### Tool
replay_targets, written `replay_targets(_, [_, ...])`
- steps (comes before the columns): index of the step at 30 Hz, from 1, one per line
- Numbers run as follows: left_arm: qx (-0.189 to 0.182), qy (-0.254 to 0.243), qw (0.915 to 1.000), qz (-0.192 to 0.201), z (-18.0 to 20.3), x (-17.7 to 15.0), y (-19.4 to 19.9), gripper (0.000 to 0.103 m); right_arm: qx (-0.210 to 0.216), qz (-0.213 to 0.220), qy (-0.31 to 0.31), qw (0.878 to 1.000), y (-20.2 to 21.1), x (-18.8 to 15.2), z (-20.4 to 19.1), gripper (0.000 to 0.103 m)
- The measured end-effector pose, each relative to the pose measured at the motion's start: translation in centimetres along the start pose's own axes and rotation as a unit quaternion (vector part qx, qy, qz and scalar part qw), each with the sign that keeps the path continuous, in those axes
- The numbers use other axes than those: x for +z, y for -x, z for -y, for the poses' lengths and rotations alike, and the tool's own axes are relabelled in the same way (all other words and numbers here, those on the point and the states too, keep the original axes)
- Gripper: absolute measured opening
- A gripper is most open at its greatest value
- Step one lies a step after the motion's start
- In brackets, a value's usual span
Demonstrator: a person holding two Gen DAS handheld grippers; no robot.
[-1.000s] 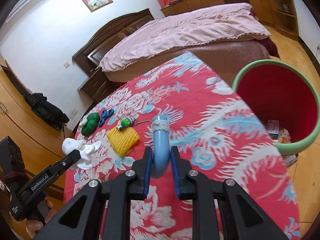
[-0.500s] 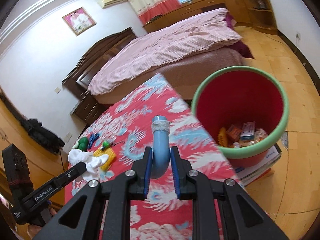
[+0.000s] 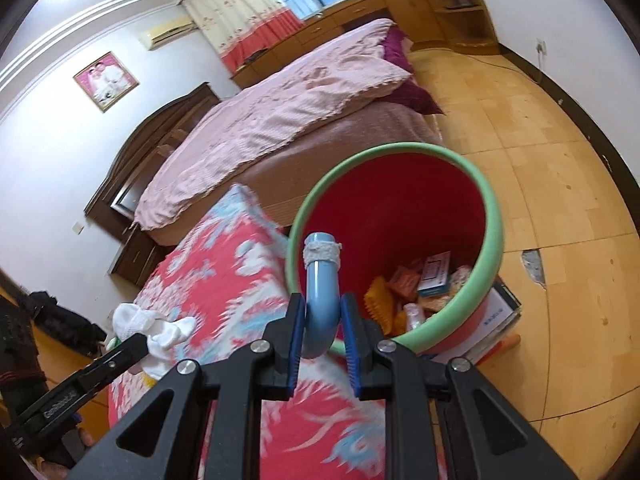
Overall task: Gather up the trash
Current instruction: 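Carry the glove in the left gripper to the bucket while the right gripper carries the tube, then open the left gripper dropping the glove into the bucket while the right gripper drops the tube, then move both grippers back over the table of trash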
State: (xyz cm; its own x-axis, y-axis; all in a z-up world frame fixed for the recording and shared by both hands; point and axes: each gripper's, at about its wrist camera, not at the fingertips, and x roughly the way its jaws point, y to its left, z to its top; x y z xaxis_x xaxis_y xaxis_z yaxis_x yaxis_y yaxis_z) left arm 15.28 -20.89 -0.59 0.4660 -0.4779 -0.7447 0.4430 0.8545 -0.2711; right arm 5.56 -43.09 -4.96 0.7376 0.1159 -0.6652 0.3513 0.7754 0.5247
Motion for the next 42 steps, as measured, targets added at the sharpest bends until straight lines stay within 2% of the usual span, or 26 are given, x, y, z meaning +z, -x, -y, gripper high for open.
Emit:
replay_targets(8, [-0.011,-0.027,0.9994,-0.017,2.8,1.3,-3.0,0.037,-0.014,0.003,-0.018,1.0,-0.8,1.2,2.2,0.022])
replay_targets(15, [-0.022,-0.05,0.998,-0.033,5.0,2.0,-5.6,0.037,-0.016,0.021,-0.036,0.999,0.3,1.8,4.2,0.022])
replay_targets(19, [-0.031,-0.058,0.997,-0.041,6.0,2.5,-6.7,0.037,-0.021,0.029,-0.046,0.998,1.0,2.1,5.0,0.026])
replay_targets(23, [-0.035,-0.074,0.9959,-0.037,7.2,2.8,-7.2,0.05,-0.026,0.032,-0.052,0.998,1.3,2.1,5.5,0.029])
replay_targets(27, [-0.031,-0.082,0.9957,-0.031,7.9,2.9,-7.1,0.053,-0.025,0.032,-0.057,0.998,1.4,2.0,5.8,0.032])
replay_targets(34, [-0.026,-0.055,0.9979,-0.023,6.5,2.7,-5.7,0.053,-0.022,0.032,-0.045,0.998,1.7,1.8,5.3,0.04])
replay_targets(42, [0.002,0.005,1.0,-0.003,2.1,1.8,-2.4,0.053,-0.01,0.025,-0.018,0.999,2.0,1.1,2.6,0.044])
